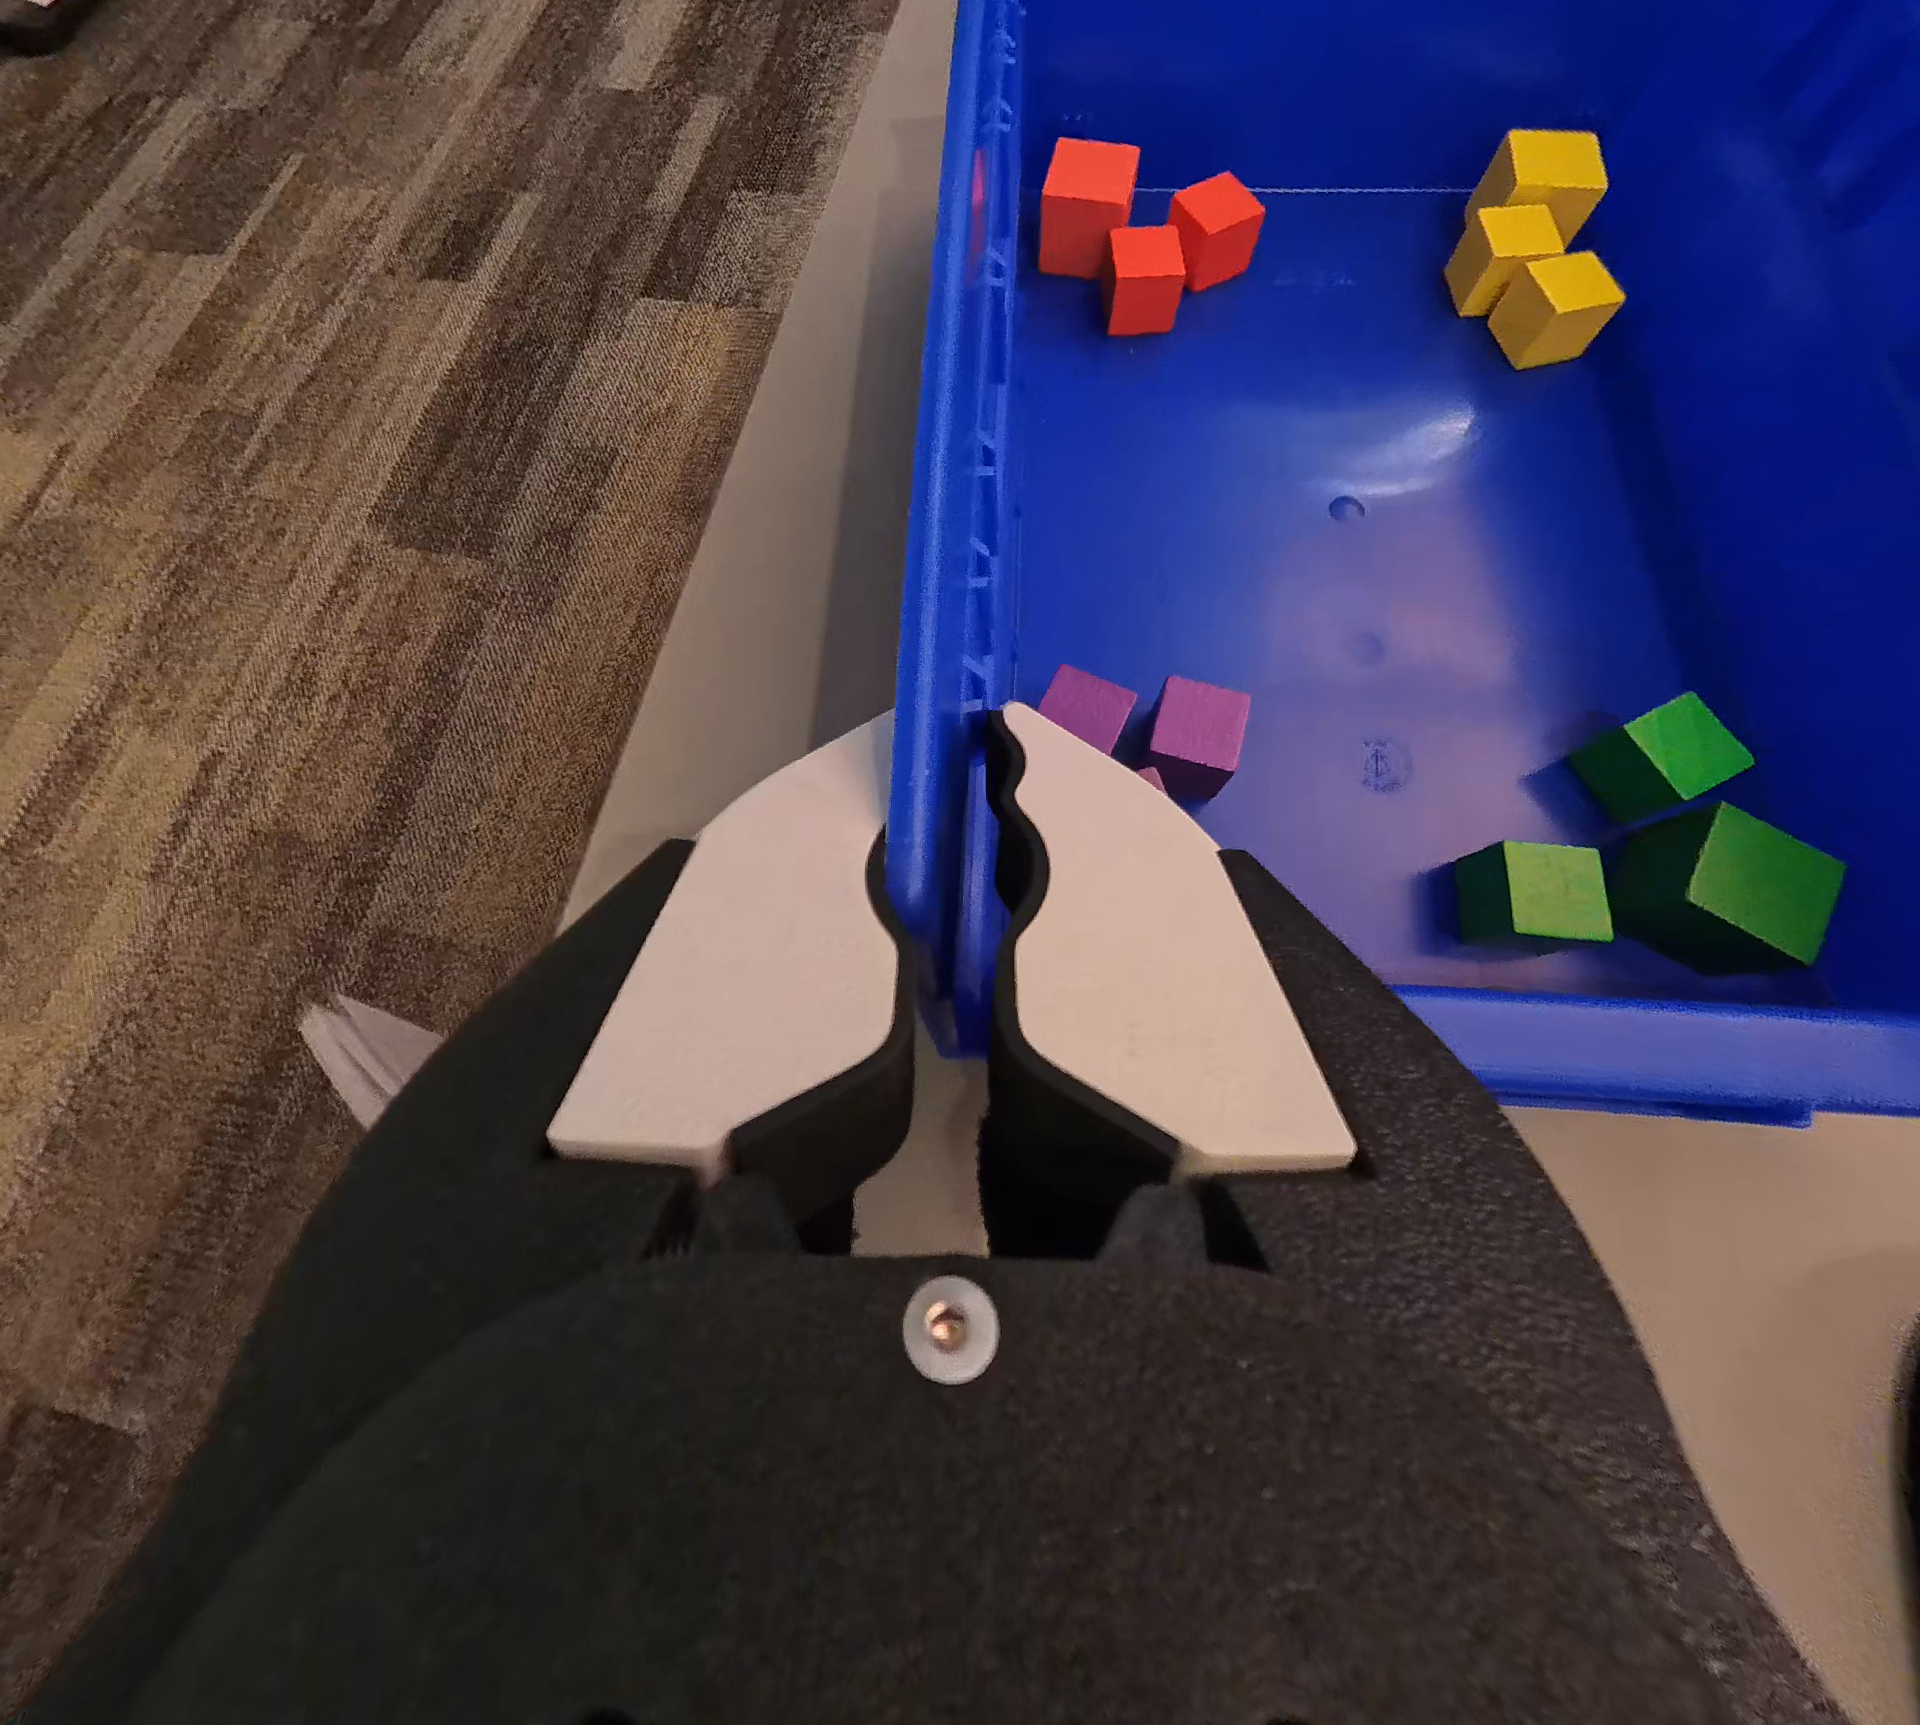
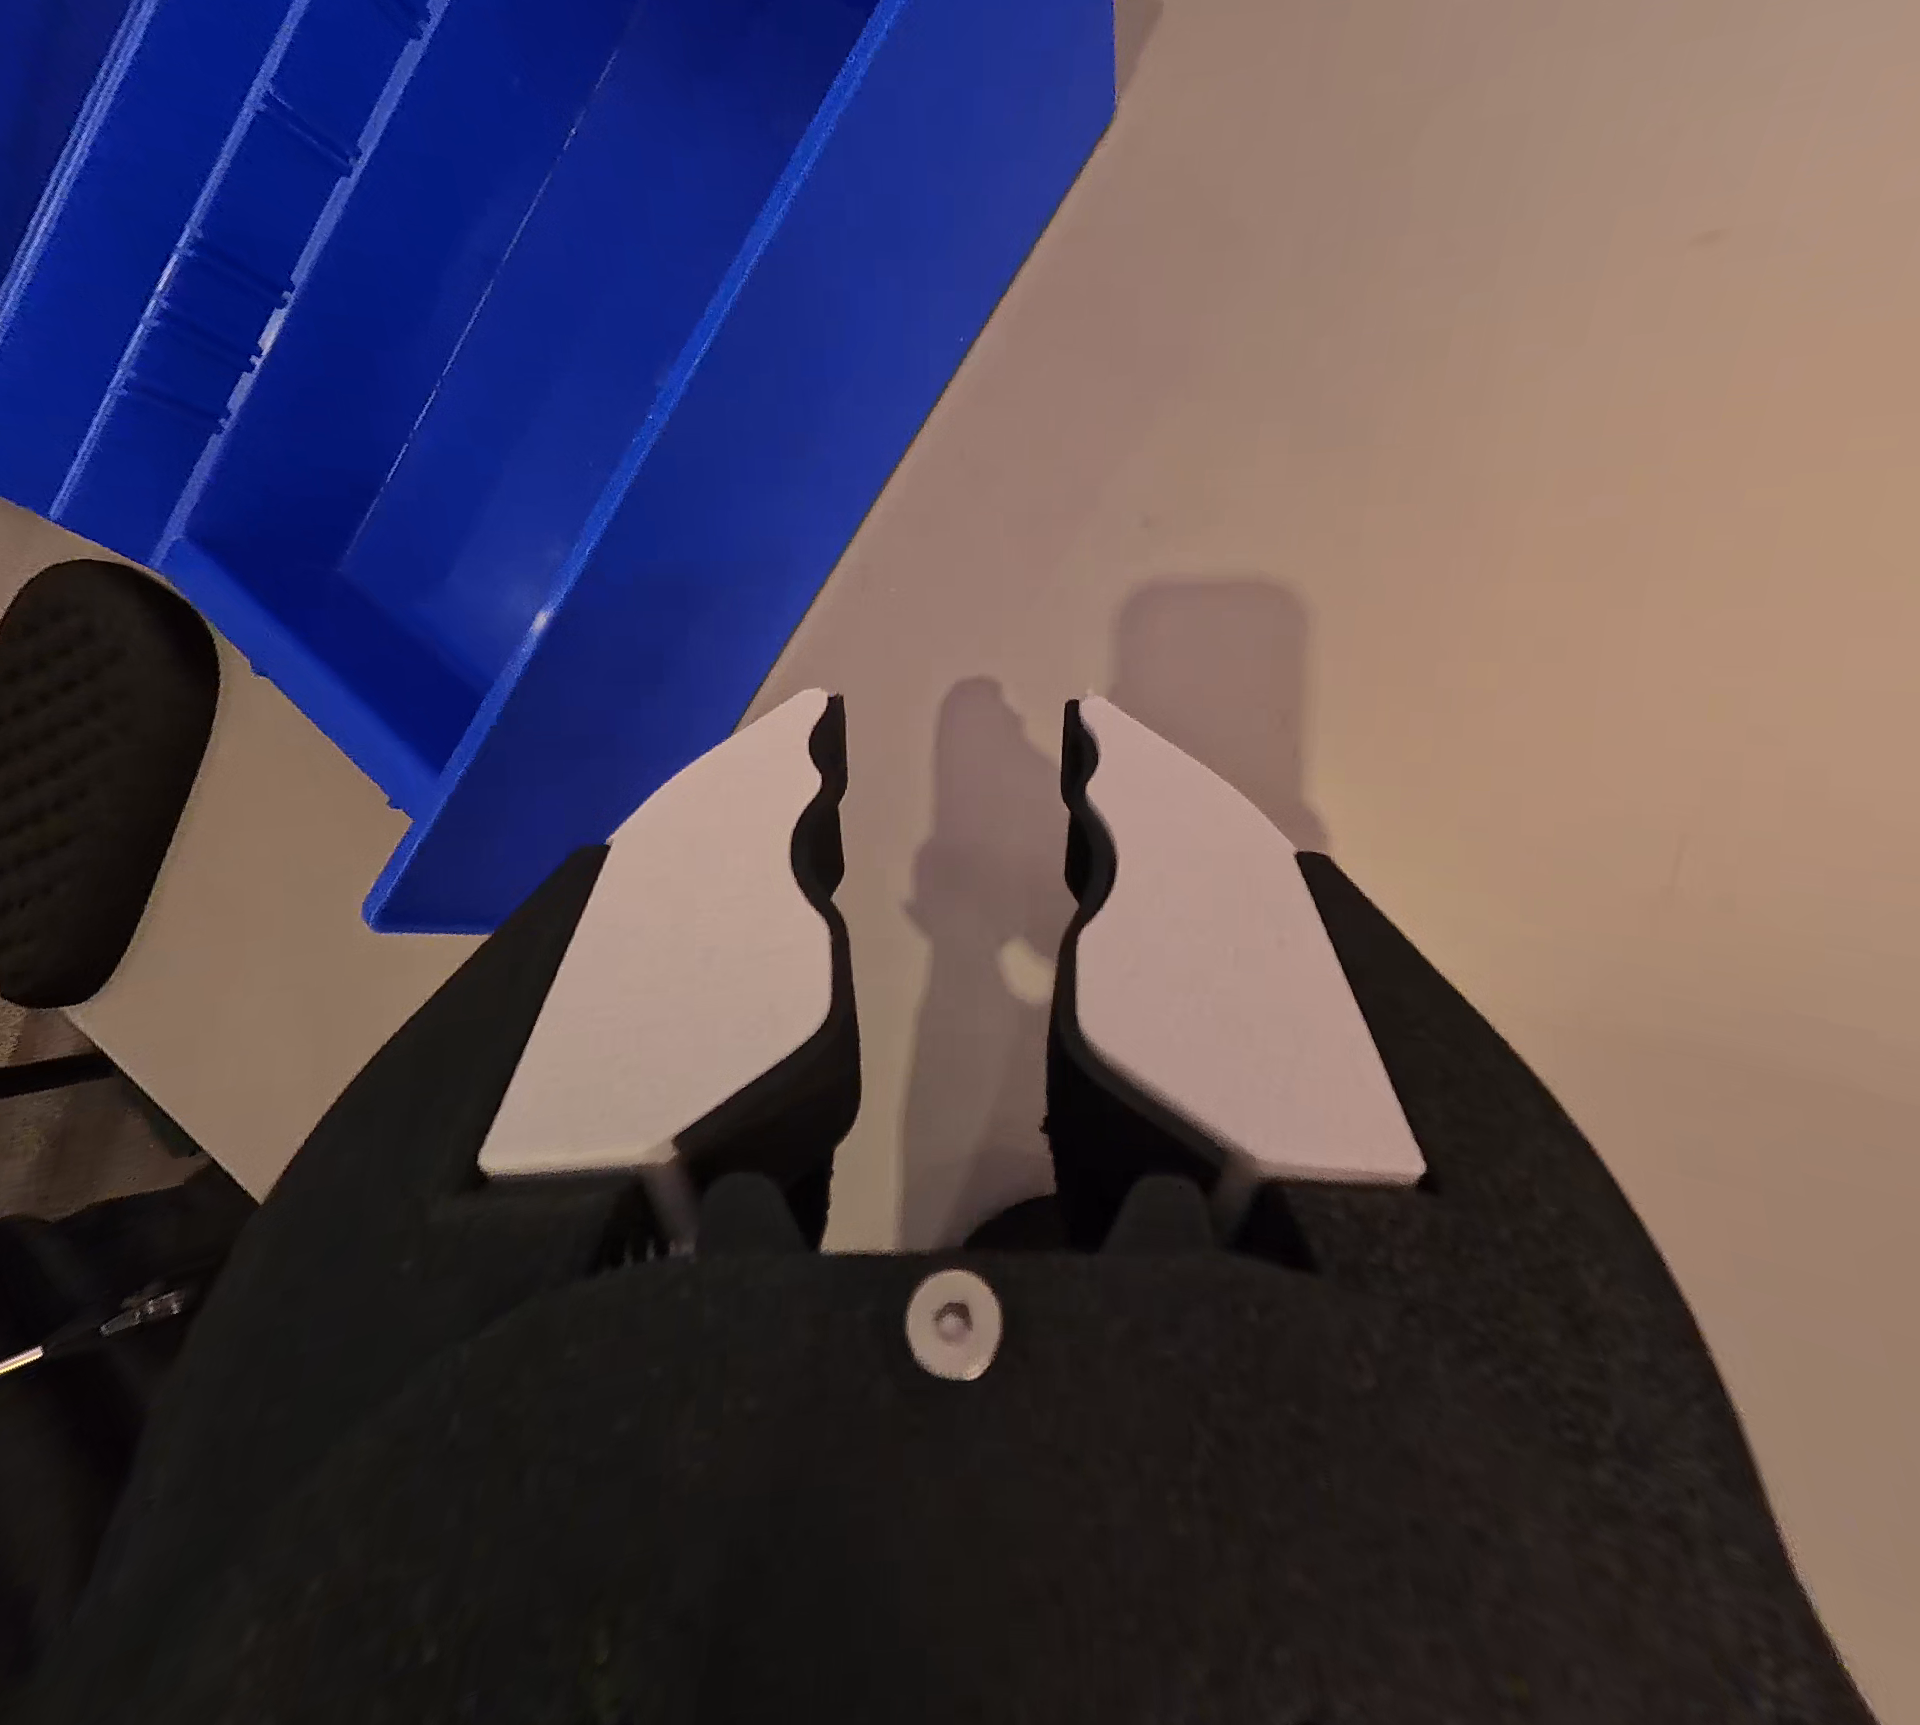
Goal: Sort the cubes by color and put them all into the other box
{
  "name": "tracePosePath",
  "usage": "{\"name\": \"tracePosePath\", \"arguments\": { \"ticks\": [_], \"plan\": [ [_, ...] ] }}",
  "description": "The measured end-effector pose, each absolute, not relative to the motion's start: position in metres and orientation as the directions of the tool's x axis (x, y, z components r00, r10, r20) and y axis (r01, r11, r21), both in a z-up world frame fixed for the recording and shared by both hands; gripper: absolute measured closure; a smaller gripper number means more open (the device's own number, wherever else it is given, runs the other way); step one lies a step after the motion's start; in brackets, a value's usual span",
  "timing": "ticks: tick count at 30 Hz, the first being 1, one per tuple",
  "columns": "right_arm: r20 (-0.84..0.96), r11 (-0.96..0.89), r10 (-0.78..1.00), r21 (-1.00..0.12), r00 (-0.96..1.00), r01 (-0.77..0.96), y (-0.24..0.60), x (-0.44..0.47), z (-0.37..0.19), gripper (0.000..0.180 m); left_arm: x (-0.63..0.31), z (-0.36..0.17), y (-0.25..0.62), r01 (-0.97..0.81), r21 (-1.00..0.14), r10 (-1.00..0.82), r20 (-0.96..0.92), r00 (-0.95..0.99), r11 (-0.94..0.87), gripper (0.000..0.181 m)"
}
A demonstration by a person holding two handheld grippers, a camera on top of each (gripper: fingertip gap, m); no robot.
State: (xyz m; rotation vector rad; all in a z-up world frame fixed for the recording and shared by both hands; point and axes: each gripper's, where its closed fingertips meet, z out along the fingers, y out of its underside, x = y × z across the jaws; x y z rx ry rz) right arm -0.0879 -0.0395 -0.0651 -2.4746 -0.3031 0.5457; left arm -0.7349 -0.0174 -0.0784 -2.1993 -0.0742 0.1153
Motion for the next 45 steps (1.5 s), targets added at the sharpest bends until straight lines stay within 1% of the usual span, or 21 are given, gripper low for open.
{"name": "tracePosePath", "arguments": {
  "ticks": [7, 13, 18, 23, 30, 34, 36, 38, 39, 40, 42, 43, 45],
  "plan": [
    [-0.303, -0.793, 0.350, -0.599, 0.887, 0.108, -0.038, -0.096, -0.063, 0.144, -0.756, -0.077, -0.001, -0.065, -0.795, 0.024, -0.099, 0.995, -0.603, 0.168],
    [-0.292, -0.794, 0.371, -0.592, 0.881, 0.139, -0.040, -0.106, -0.061, 0.144, -0.769, -0.078, 0.007, -0.062, -0.797, 0.013, -0.087, 0.996, -0.601, 0.167],
    [-0.279, -0.796, 0.384, -0.584, 0.880, 0.162, -0.045, -0.105, -0.061, 0.144, -0.784, -0.077, -0.002, -0.038, -0.801, 0.044, -0.080, 0.996, -0.598, 0.168],
    [-0.297, -0.801, 0.379, -0.580, 0.876, 0.149, -0.043, -0.109, -0.062, 0.144, -0.794, -0.077, -0.004, -0.047, -0.802, 0.030, -0.080, 0.996, -0.596, 0.168],
    [-0.276, -0.797, 0.409, -0.571, 0.870, 0.194, -0.049, -0.121, -0.063, 0.143, -0.795, -0.077, -0.002, -0.030, -0.813, -0.006, -0.033, 0.999, -0.581, 0.171],
    [-0.270, -0.786, 0.395, -0.595, 0.878, 0.171, -0.049, -0.116, -0.057, 0.146, -0.797, -0.077, -0.002, -0.052, -0.811, -0.020, -0.049, 0.999, -0.583, 0.171],
    [-0.285, -0.777, 0.386, -0.613, 0.877, 0.143, -0.049, -0.114, -0.051, 0.146, -0.800, -0.075, -0.003, -0.065, -0.817, 0.003, -0.082, 0.997, -0.573, 0.167],
    [-0.312, -0.769, 0.364, -0.632, 0.878, 0.094, -0.046, -0.112, -0.044, 0.142, -0.804, -0.064, -0.006, -0.087, -0.847, 0.032, -0.122, 0.992, -0.524, 0.152],
    [-0.333, -0.768, 0.346, -0.638, 0.877, 0.060, -0.044, -0.112, -0.040, 0.137, -0.802, -0.056, -0.009, -0.074, -0.869, 0.035, -0.104, 0.994, -0.489, 0.144],
    [-0.365, -0.766, 0.325, -0.643, 0.872, 0.017, -0.040, -0.114, -0.035, 0.132, -0.800, -0.048, -0.013, -0.044, -0.888, 0.035, -0.068, 0.997, -0.457, 0.139],
    [-0.445, -0.763, 0.281, -0.641, 0.850, -0.084, -0.030, -0.122, -0.022, 0.121, -0.800, -0.033, -0.027, 0.045, -0.913, 0.064, 0.020, 0.998, -0.406, 0.128],
    [-0.485, -0.762, 0.269, -0.636, 0.832, -0.124, -0.025, -0.129, -0.016, 0.118, -0.801, -0.026, -0.037, 0.089, -0.920, 0.089, 0.059, 0.994, -0.381, 0.126],
    [-0.532, -0.775, 0.271, -0.615, 0.802, -0.146, -0.016, -0.145, -0.011, 0.128, -0.801, -0.012, -0.060, 0.152, -0.939, 0.137, 0.115, 0.984, -0.308, 0.129]
  ]
}}
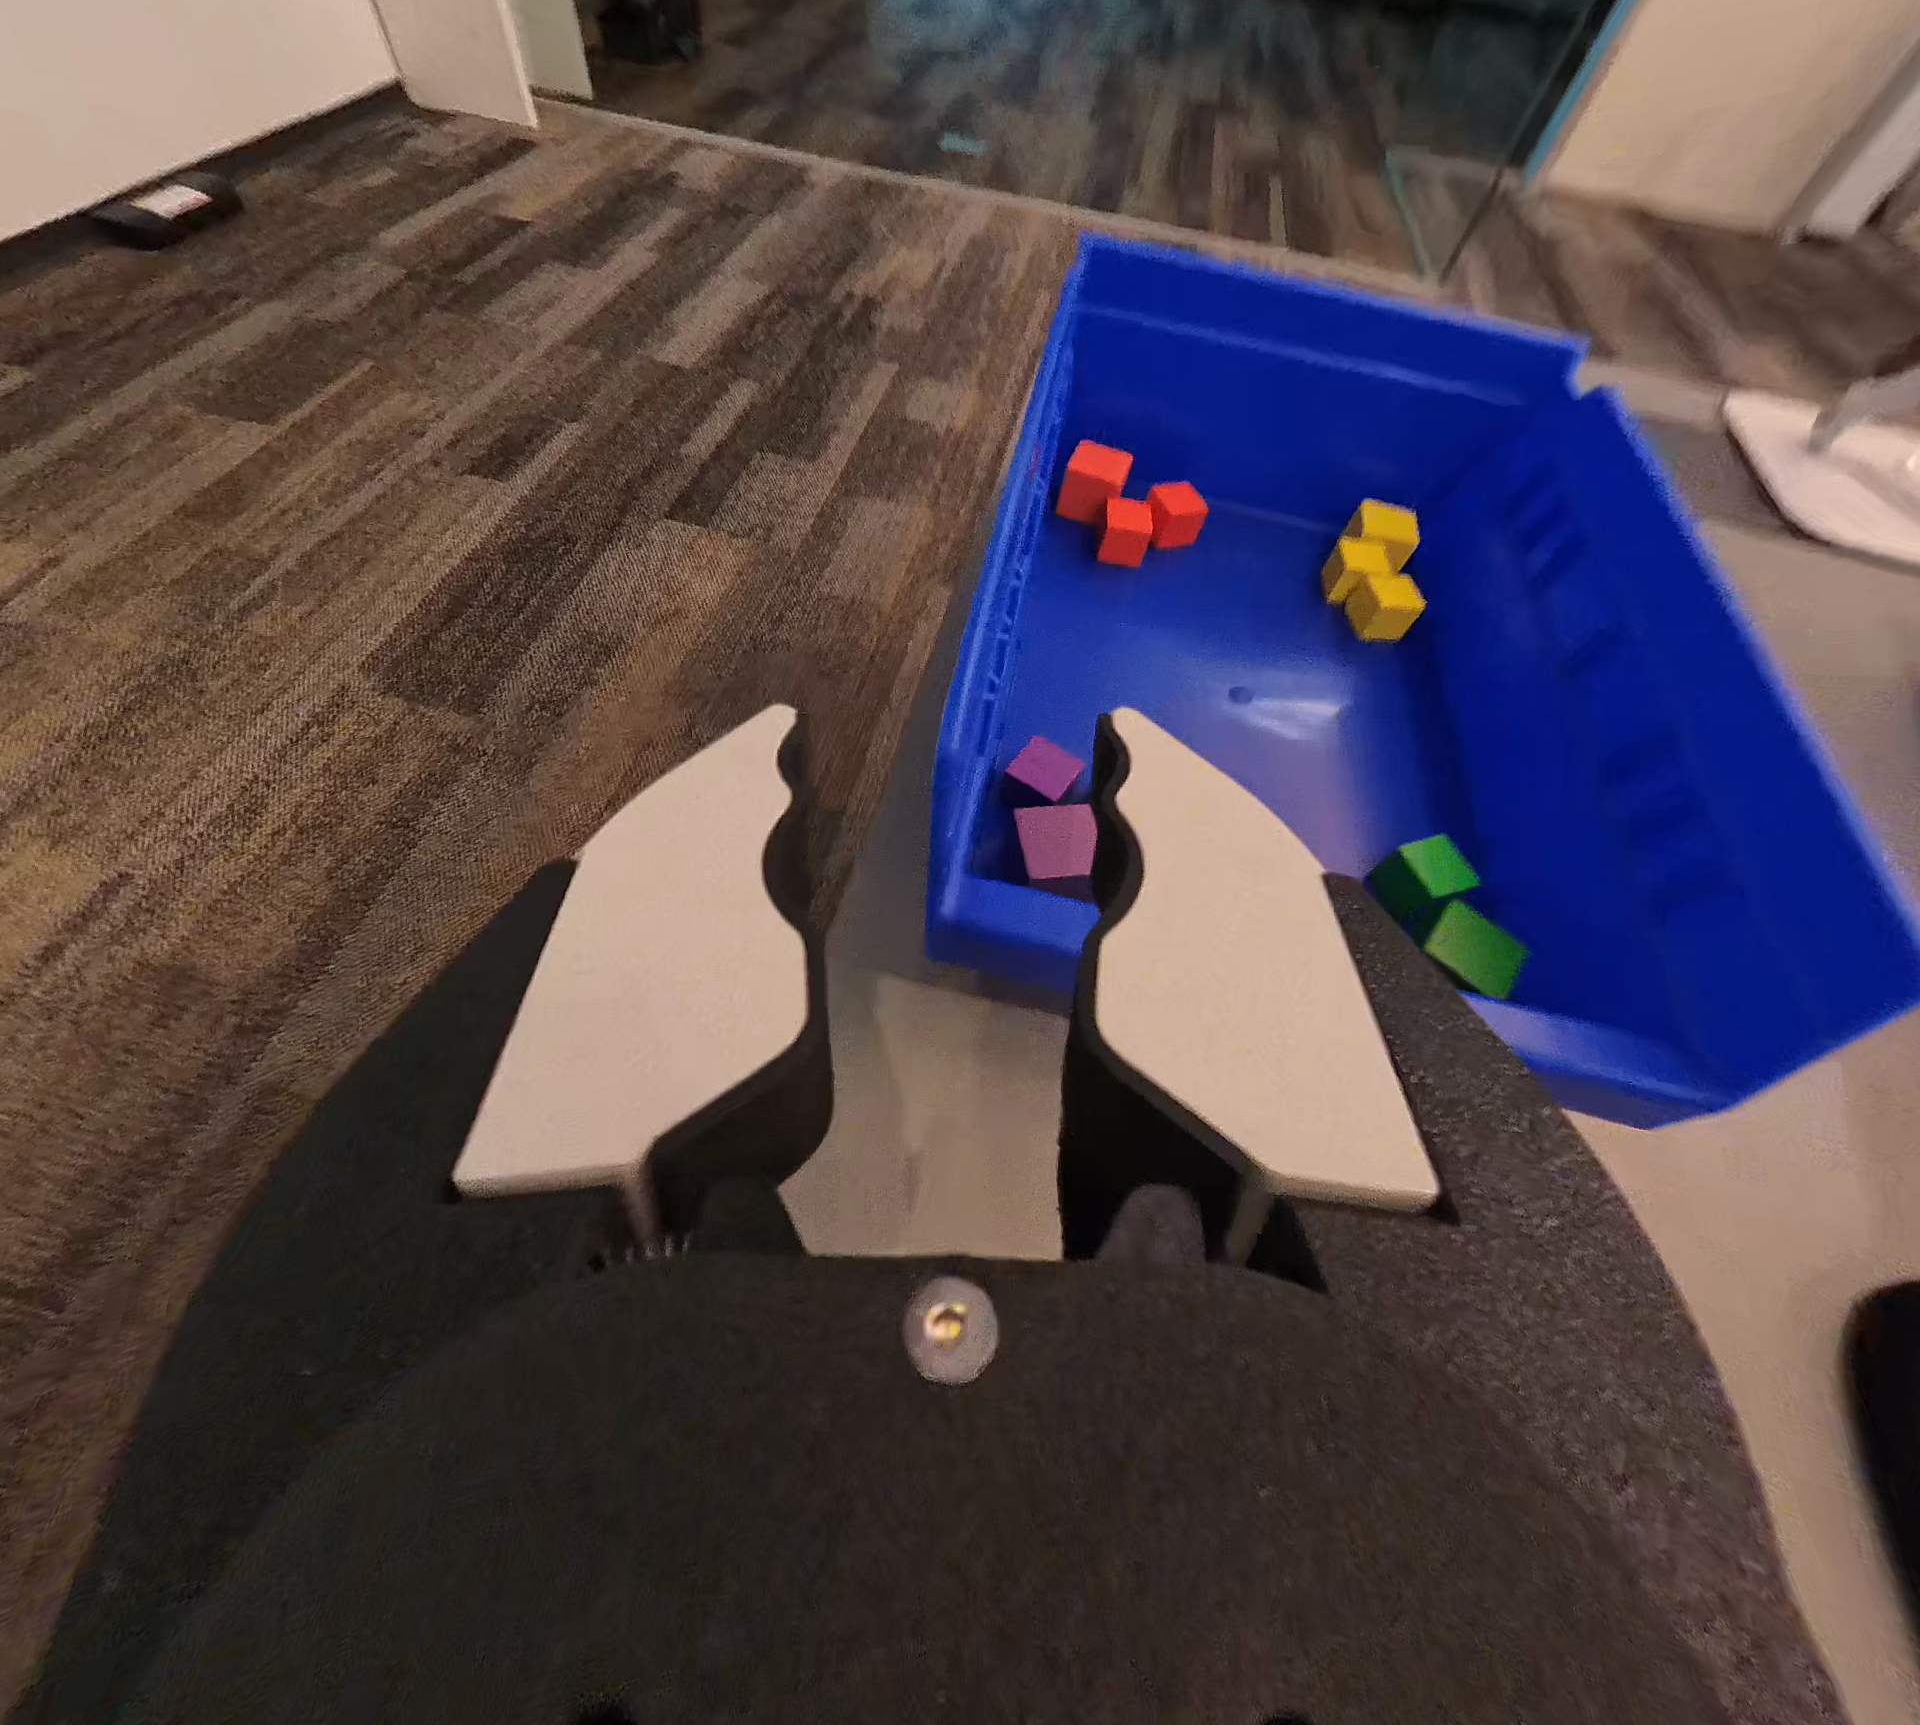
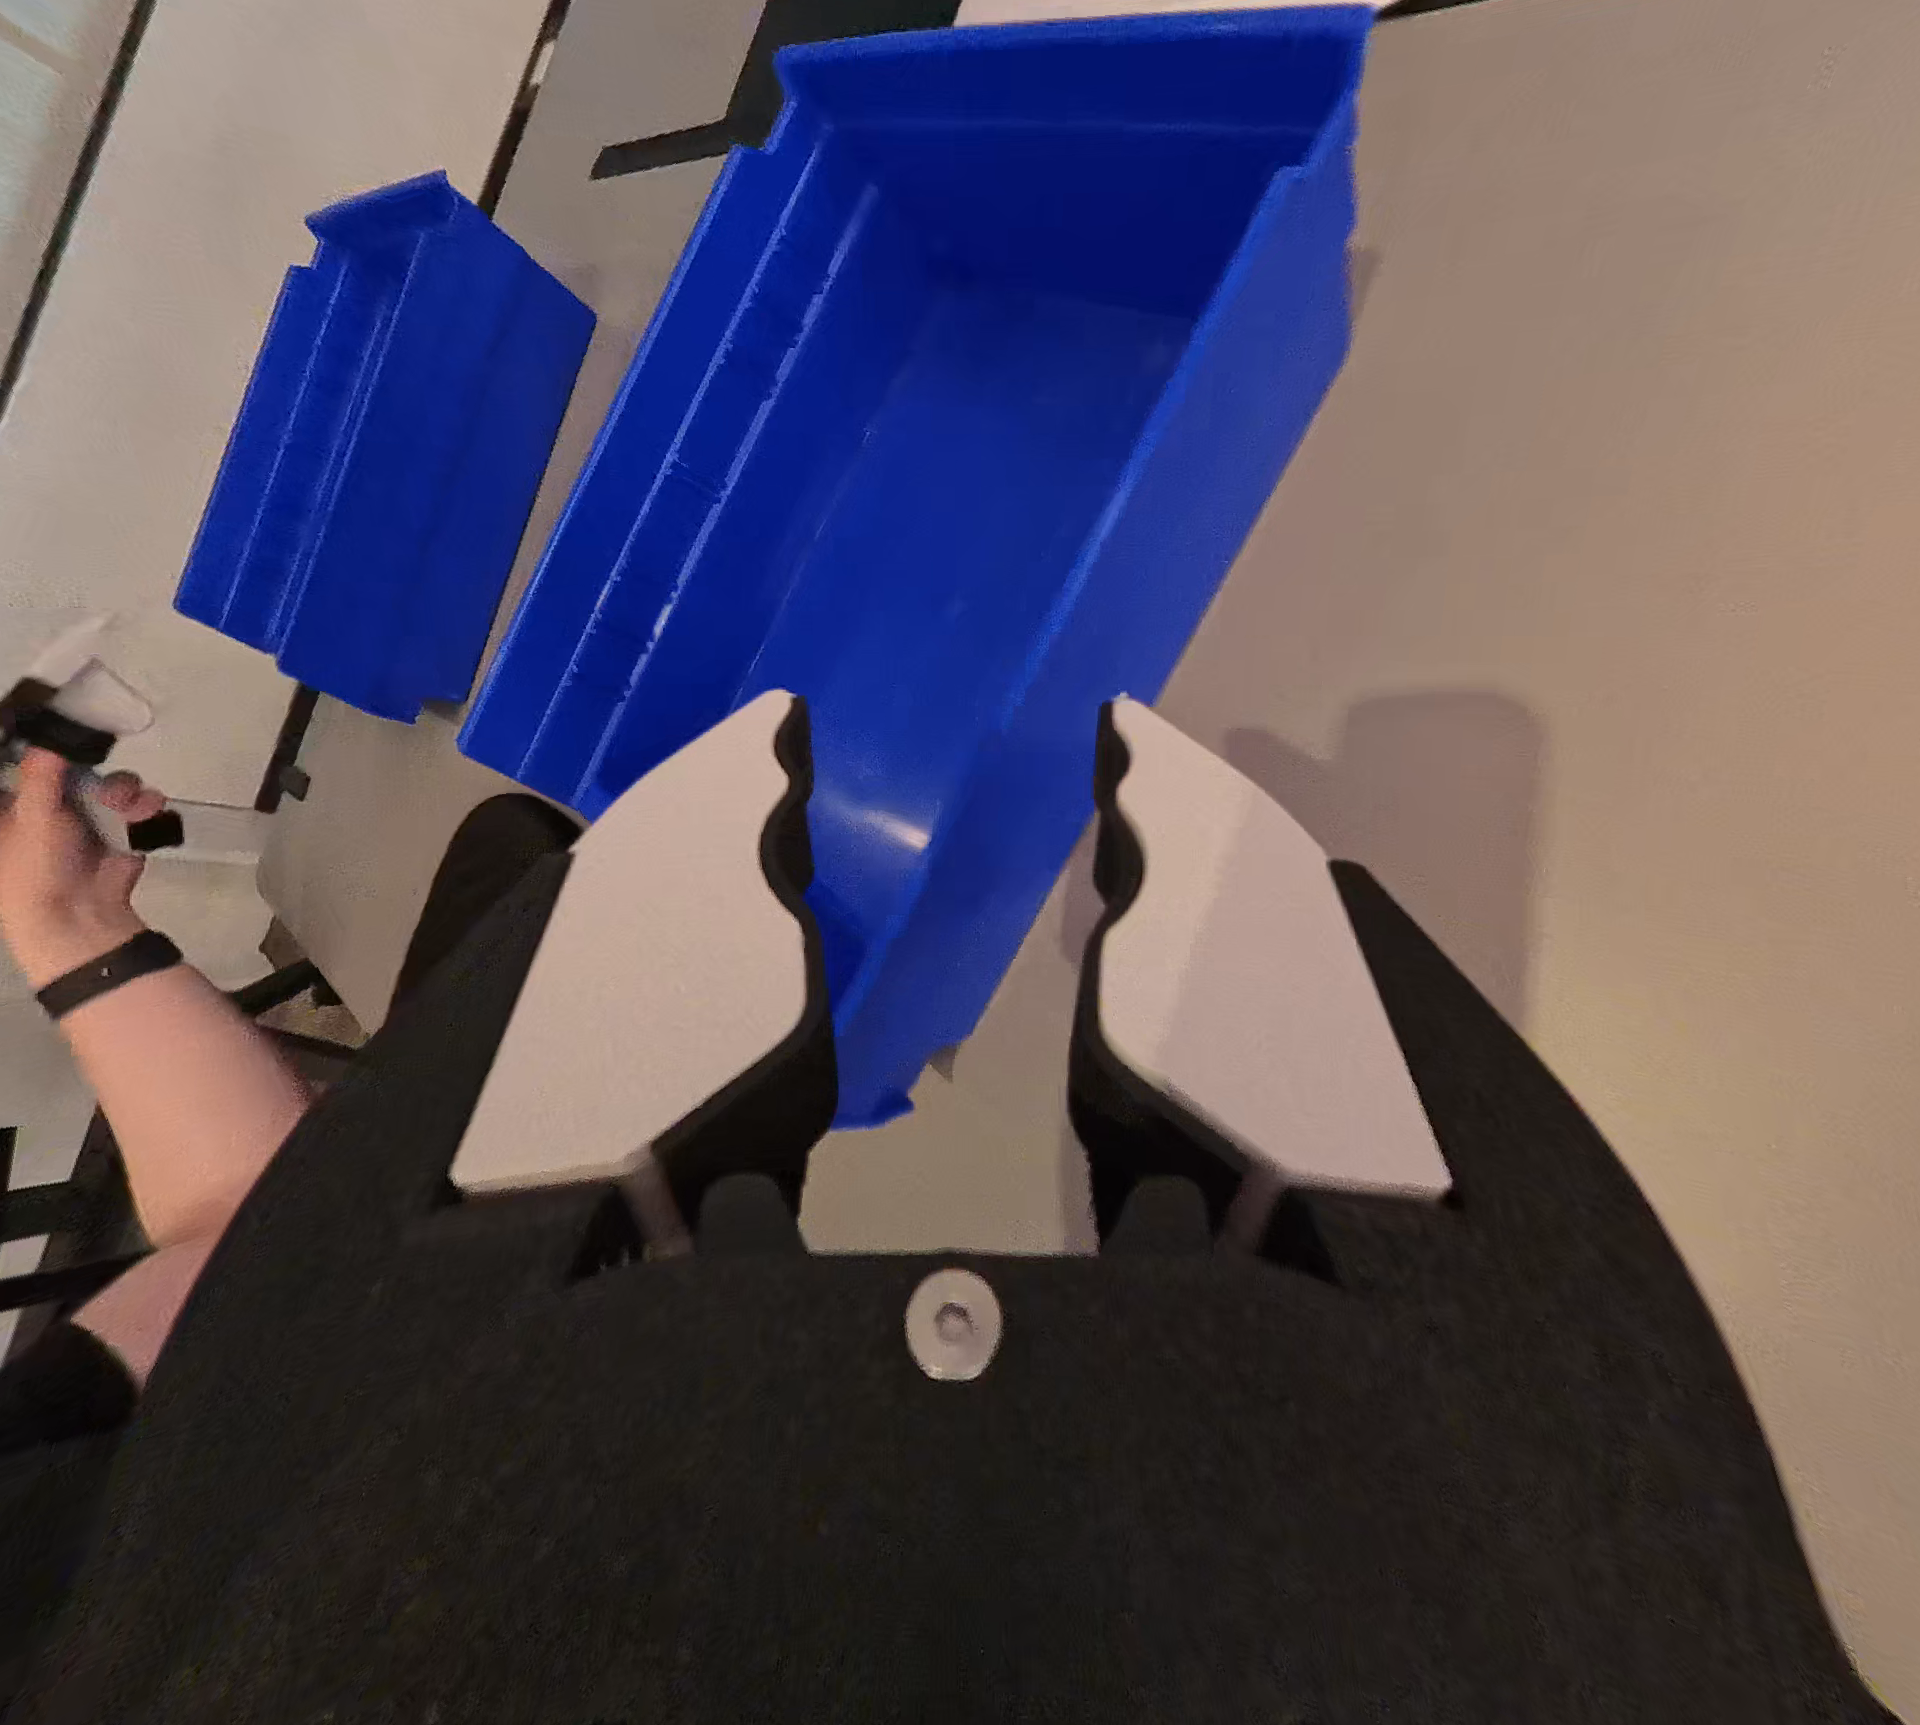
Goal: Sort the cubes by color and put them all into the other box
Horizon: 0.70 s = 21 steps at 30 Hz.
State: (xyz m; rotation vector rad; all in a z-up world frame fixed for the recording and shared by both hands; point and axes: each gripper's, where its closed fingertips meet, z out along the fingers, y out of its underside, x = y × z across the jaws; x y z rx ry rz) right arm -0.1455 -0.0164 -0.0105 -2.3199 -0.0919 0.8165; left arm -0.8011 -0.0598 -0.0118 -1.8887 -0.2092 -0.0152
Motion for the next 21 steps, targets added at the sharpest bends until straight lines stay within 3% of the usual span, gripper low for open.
{"name": "tracePosePath", "arguments": {
  "ticks": [4, 7, 13, 15, 21],
  "plan": [
    [-0.415, -0.843, 0.203, -0.535, 0.887, -0.057, -0.001, -0.164, -0.039, 0.118, -0.779, 0.007, -0.108, 0.192, -0.965, 0.143, 0.168, 0.975, -0.177, 0.134],
    [-0.212, -0.898, 0.158, -0.437, 0.964, 0.051, 0.003, -0.161, -0.072, 0.117, -0.768, 0.004, -0.135, 0.198, -0.967, 0.136, 0.177, 0.975, -0.161, 0.143],
    [-0.108, -0.963, 0.172, -0.227, 0.979, 0.144, -0.001, -0.167, -0.121, 0.155, -0.759, 0.000, -0.149, 0.223, -0.954, 0.117, 0.203, 0.972, -0.202, 0.145],
    [-0.139, -0.970, 0.136, -0.220, 0.981, 0.103, 0.002, -0.167, -0.122, 0.165, -0.752, 0.002, -0.145, 0.204, -0.957, 0.109, 0.186, 0.977, -0.204, 0.147],
    [-0.184, -0.982, 0.152, -0.143, 0.971, 0.127, 0.015, -0.140, -0.123, 0.174, -0.715, 0.003, -0.130, 0.135, -0.959, 0.036, 0.130, 0.991, -0.249, 0.149]
  ]
}}
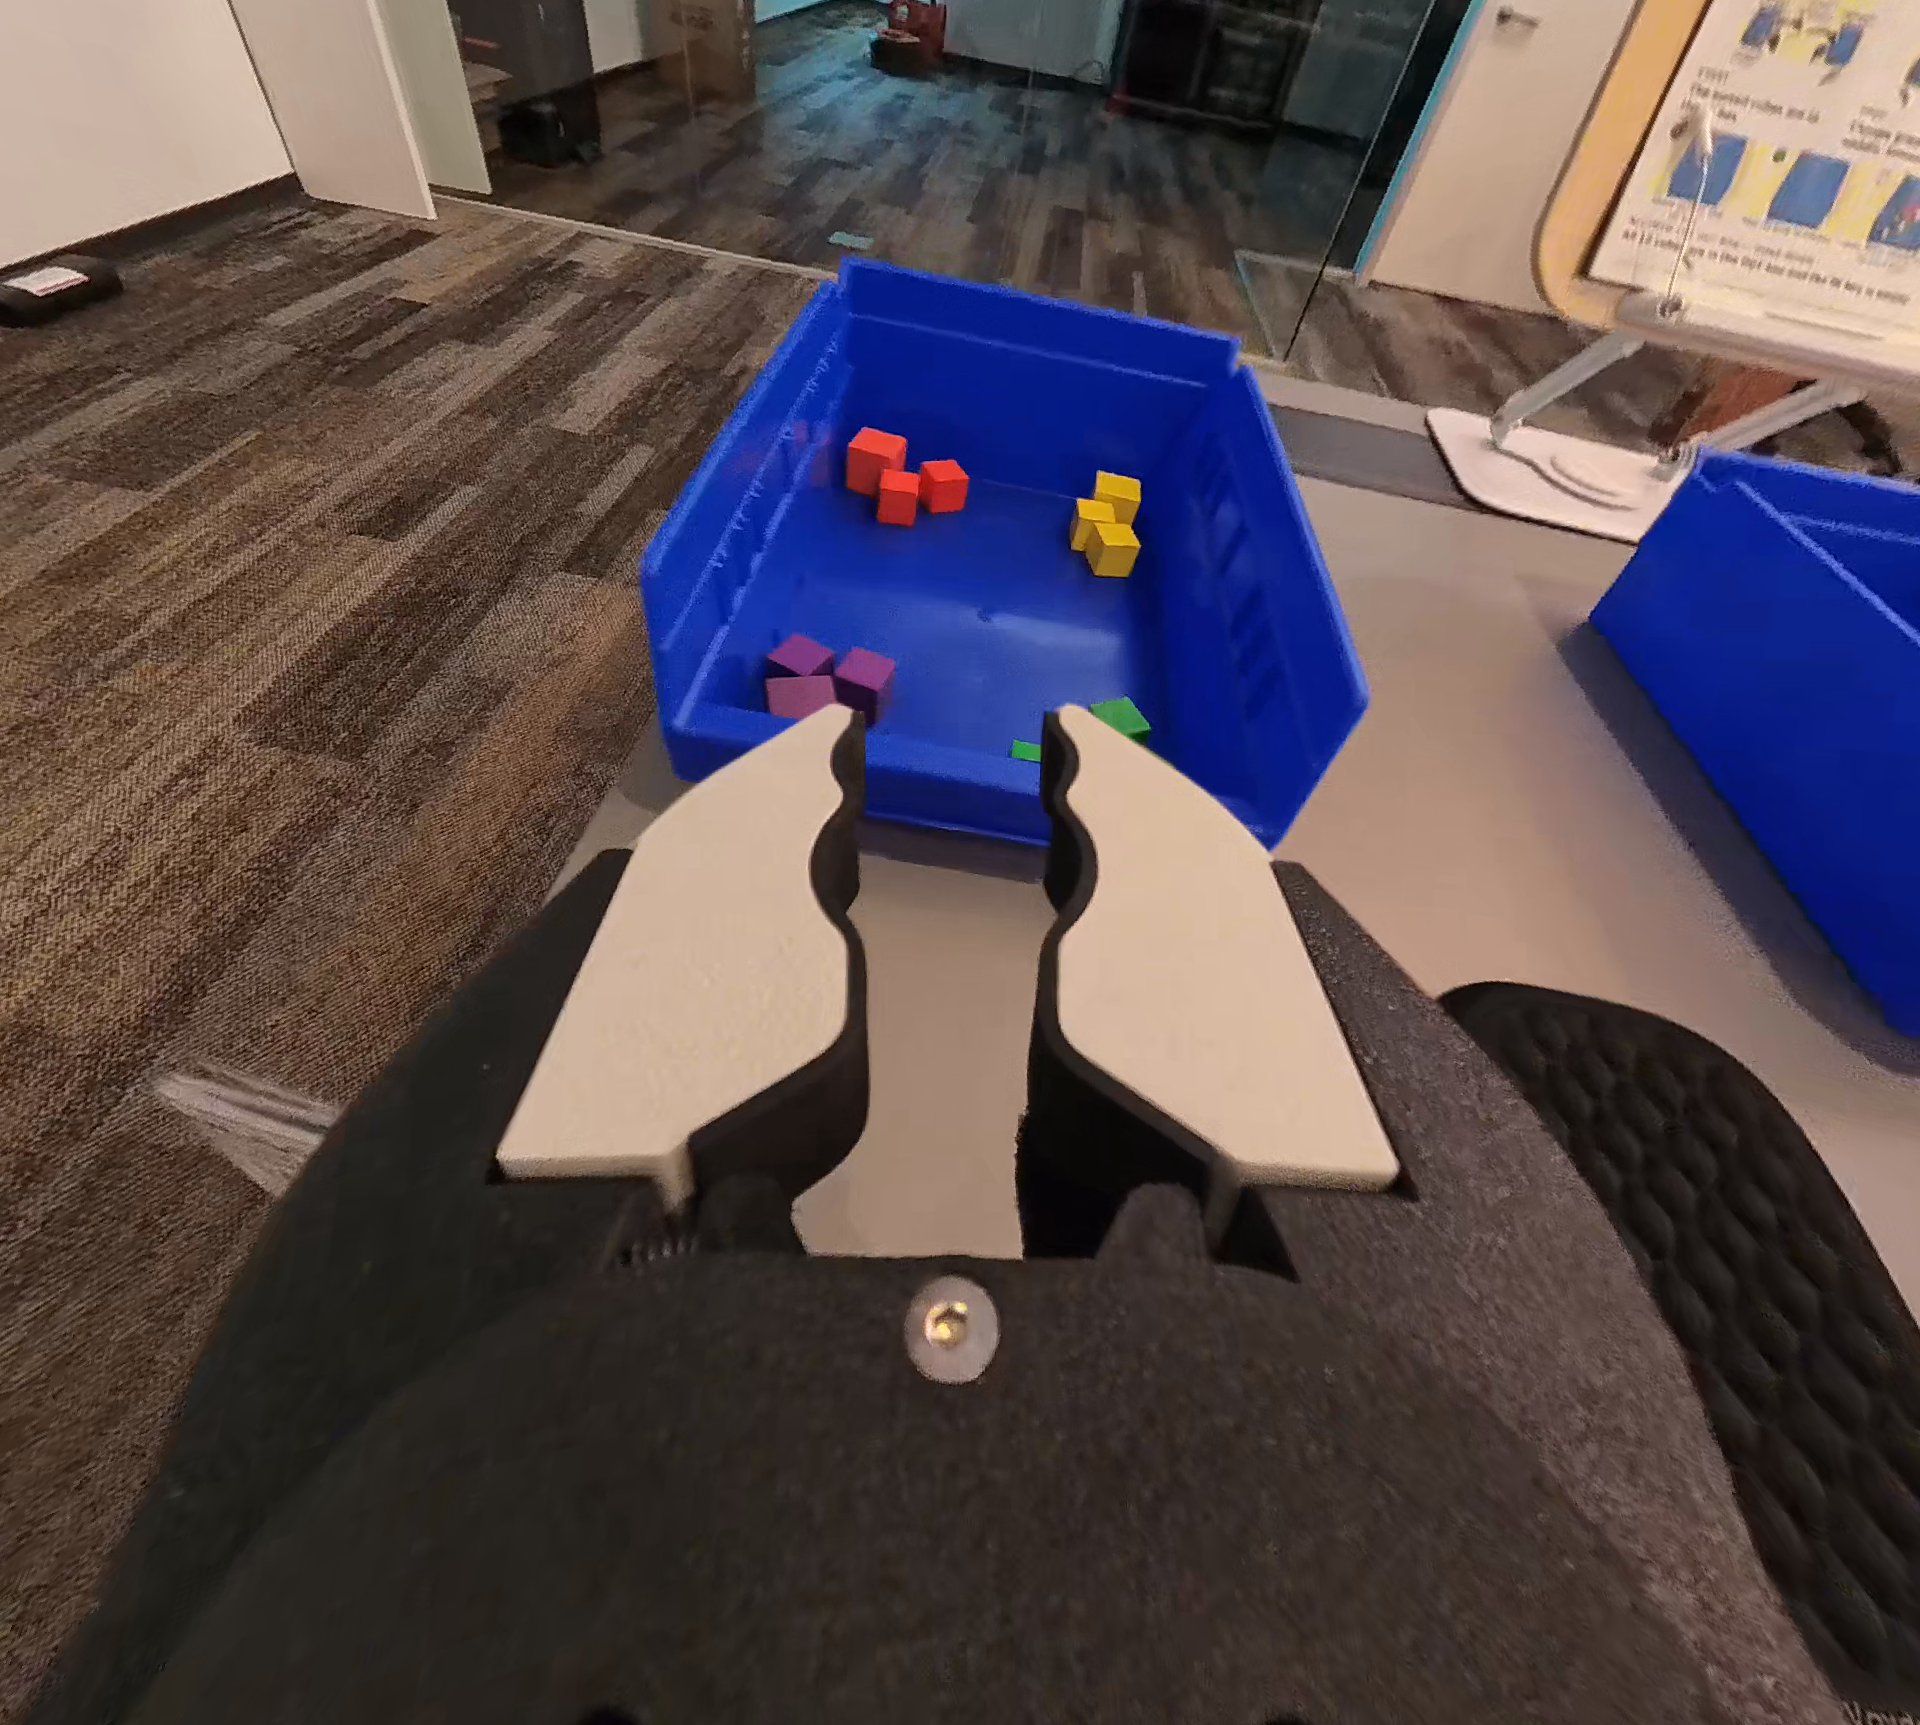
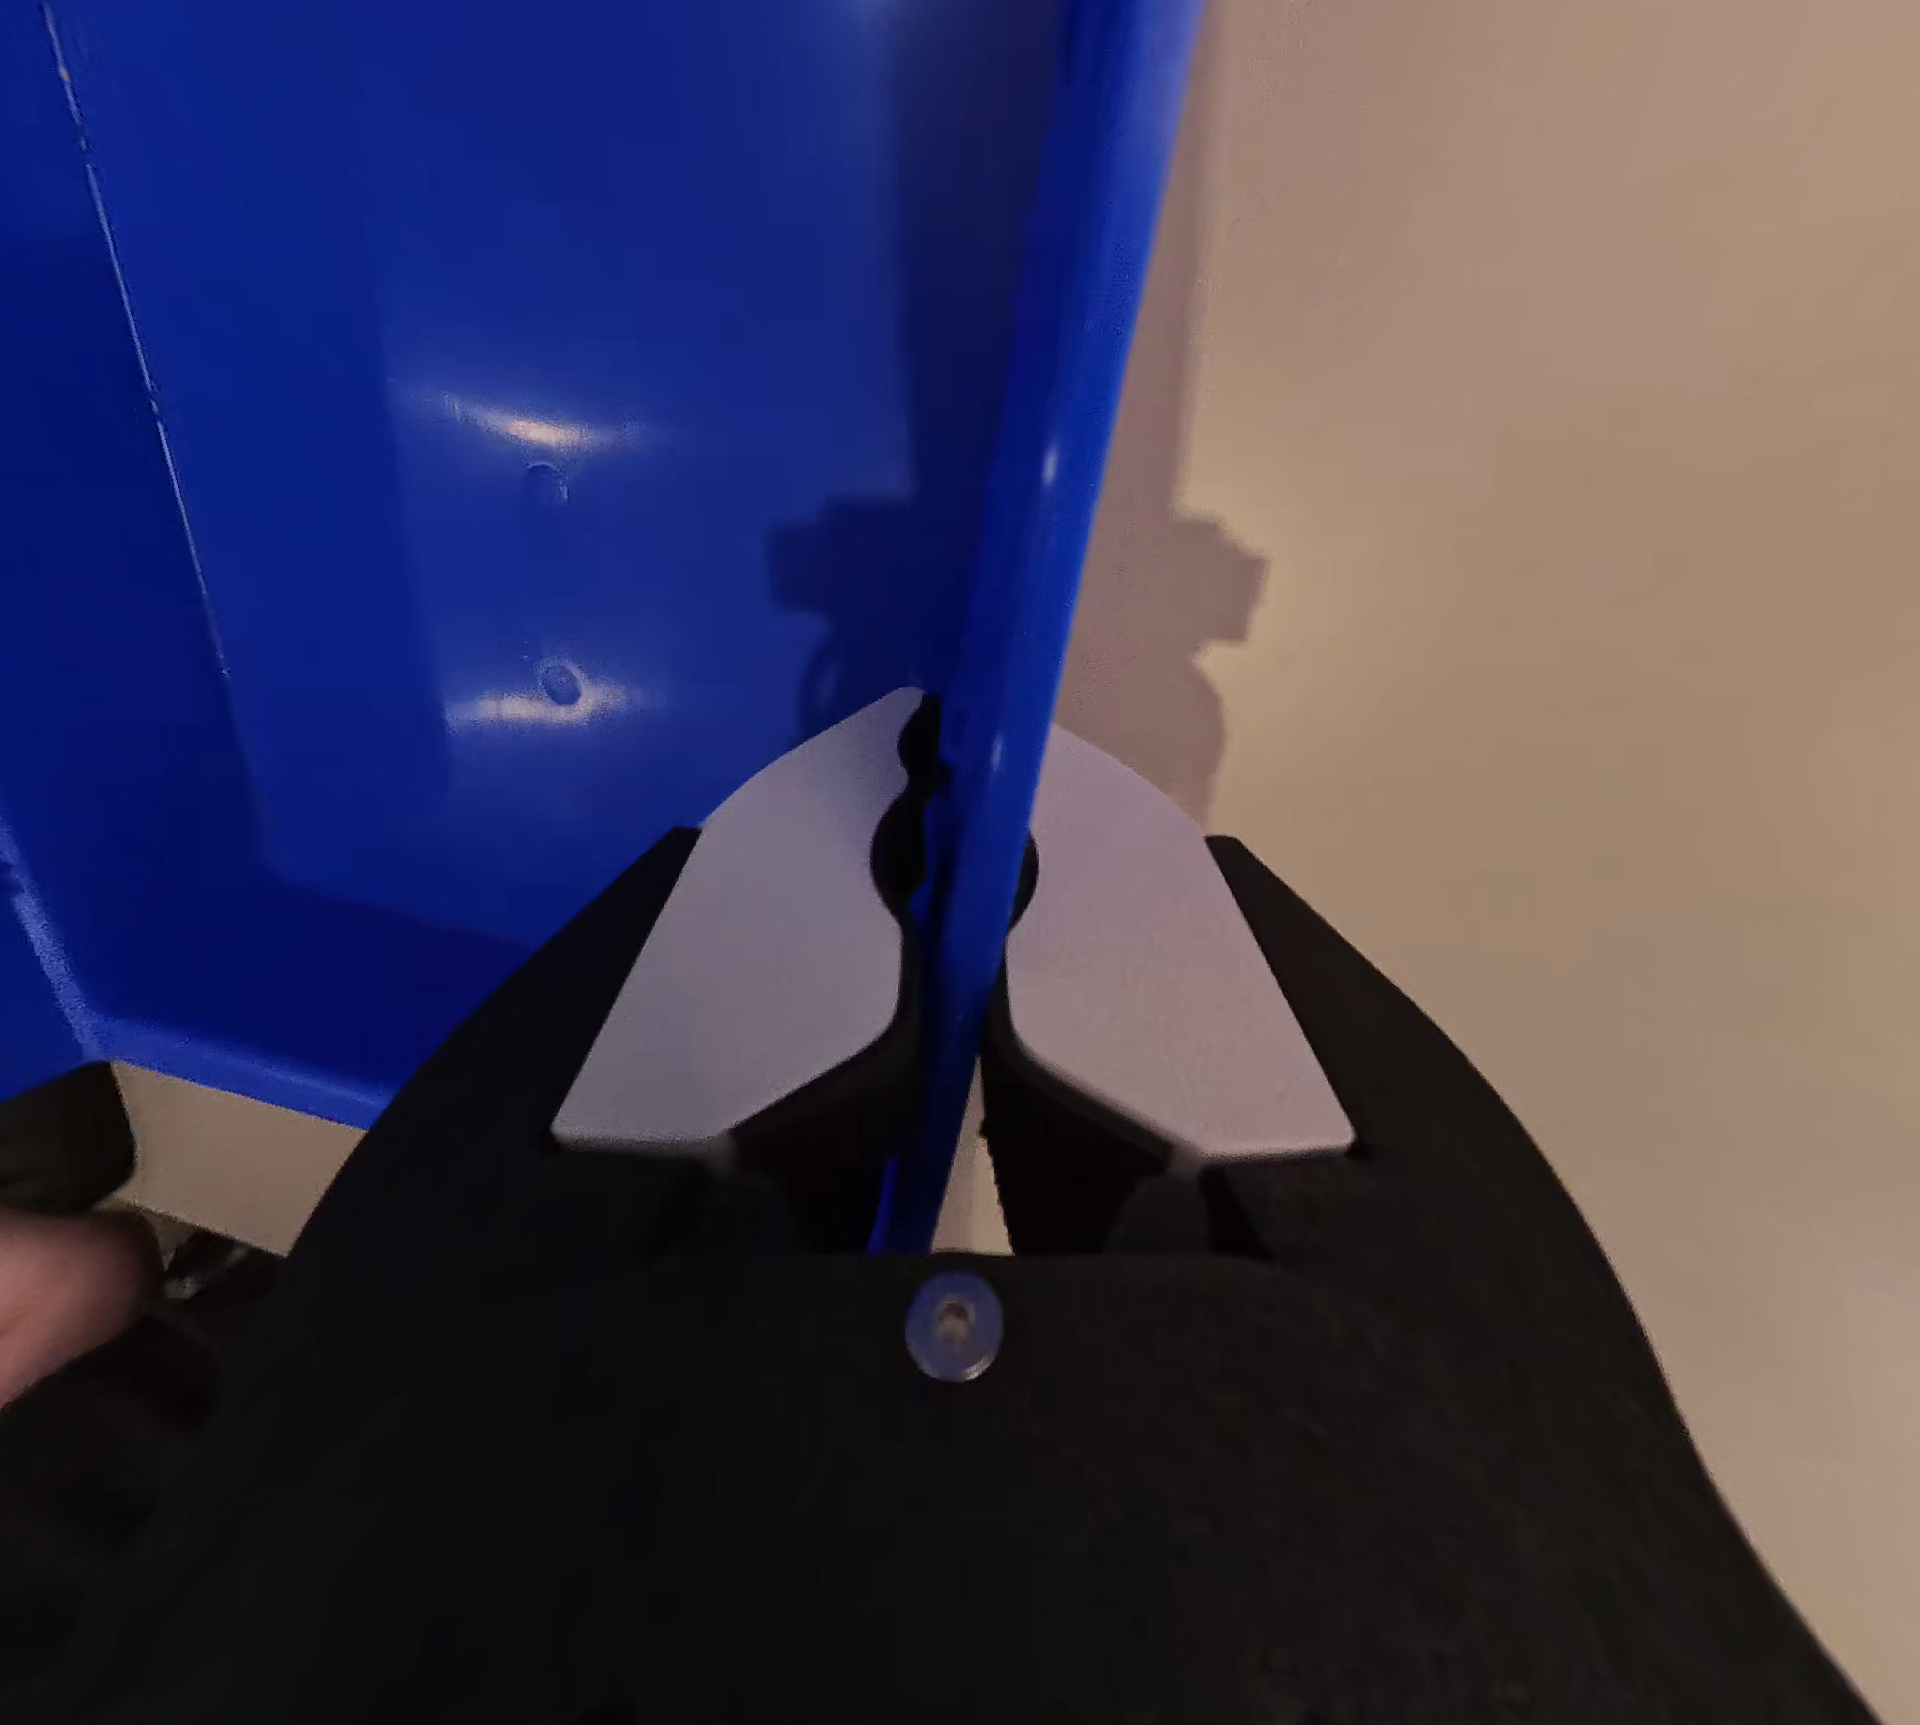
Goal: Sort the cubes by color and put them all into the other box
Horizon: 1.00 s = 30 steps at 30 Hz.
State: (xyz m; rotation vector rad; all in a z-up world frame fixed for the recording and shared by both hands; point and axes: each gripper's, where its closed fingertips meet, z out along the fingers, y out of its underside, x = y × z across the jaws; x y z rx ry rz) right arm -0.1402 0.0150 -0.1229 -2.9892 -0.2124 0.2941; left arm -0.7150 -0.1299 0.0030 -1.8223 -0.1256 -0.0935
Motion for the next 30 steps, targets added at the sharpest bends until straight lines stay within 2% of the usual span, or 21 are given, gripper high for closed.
{"name": "tracePosePath", "arguments": {
  "ticks": [5, 10, 21, 30],
  "plan": [
    [-0.178, -0.973, 0.221, -0.104, 0.959, 0.205, 0.024, -0.086, -0.123, 0.175, -0.692, -0.003, -0.123, 0.084, -0.953, 0.003, 0.087, 0.996, -0.293, 0.150],
    [-0.145, -0.974, 0.228, -0.013, 0.963, 0.228, 0.017, 0.000, -0.122, 0.175, -0.675, 0.004, -0.123, 0.079, -0.949, -0.021, 0.090, 0.996, -0.304, 0.151],
    [-0.178, -0.997, -0.023, -0.067, 0.984, -0.036, -0.024, 0.203, -0.127, 0.175, -0.632, 0.027, -0.106, 0.000, -0.956, -0.032, 0.010, 0.999, -0.294, 0.153],
    [-0.177, -0.990, -0.119, -0.059, 0.977, -0.131, -0.071, 0.316, -0.129, 0.175, -0.598, 0.028, -0.097, -0.040, -0.947, -0.046, -0.027, 0.999, -0.320, 0.153]
  ]
}}
